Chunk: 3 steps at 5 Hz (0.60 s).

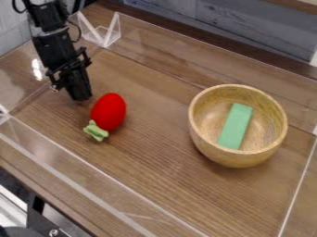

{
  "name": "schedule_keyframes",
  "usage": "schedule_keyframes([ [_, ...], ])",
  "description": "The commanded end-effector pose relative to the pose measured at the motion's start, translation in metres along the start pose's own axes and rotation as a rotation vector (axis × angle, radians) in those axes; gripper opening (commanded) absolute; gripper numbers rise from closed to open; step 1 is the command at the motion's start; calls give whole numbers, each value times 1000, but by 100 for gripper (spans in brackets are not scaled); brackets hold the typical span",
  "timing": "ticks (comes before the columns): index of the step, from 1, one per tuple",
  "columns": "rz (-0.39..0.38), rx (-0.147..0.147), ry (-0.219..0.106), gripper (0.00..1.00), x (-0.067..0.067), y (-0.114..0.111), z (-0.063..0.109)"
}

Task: Move the red object to the left side of the table

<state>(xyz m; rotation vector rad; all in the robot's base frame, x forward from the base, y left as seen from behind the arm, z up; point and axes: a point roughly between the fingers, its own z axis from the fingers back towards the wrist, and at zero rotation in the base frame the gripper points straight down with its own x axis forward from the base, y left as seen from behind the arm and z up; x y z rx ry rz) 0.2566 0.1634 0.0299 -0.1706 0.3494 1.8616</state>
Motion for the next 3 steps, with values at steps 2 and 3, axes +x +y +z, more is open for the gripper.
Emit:
schedule_keyframes([
  [2, -40, -66, -36, 100, -7, 6, 21],
  [3, -75, -69, -44, 100, -12, 8, 26],
])
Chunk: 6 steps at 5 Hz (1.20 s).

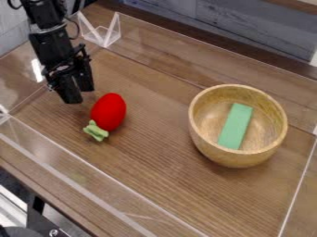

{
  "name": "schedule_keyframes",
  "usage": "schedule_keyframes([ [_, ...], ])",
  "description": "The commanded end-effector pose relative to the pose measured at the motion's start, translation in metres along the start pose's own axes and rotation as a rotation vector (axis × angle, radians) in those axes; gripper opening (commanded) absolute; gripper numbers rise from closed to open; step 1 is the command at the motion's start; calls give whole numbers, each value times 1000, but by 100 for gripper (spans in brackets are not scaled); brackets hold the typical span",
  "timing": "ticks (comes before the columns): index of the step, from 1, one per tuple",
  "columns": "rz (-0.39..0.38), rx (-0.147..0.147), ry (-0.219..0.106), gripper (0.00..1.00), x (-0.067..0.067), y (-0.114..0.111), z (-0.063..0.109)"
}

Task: Move the red object to the left side of the table

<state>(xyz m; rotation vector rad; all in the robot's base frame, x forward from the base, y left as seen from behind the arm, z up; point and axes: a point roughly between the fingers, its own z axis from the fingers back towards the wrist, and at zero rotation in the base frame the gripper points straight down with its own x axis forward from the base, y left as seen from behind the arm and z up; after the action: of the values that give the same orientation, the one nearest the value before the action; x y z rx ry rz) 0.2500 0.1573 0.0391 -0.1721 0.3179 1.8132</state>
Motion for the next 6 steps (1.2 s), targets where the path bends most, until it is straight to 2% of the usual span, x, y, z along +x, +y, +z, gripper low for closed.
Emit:
schedule_keyframes([
  [1, -66, -68, -40, 100, -12, -1, 29],
  [2, -162, -80, -52, 100, -26, 2, 40],
  [3, -295, -77, -75, 100, -43, 6, 38],
  [4, -473, -65, -101, 100, -62, 9, 34],
  [5, -652, -44, -113, 100, -78, 13, 37],
  [6, -848, -9, -127, 100, -91, 18, 36],
])
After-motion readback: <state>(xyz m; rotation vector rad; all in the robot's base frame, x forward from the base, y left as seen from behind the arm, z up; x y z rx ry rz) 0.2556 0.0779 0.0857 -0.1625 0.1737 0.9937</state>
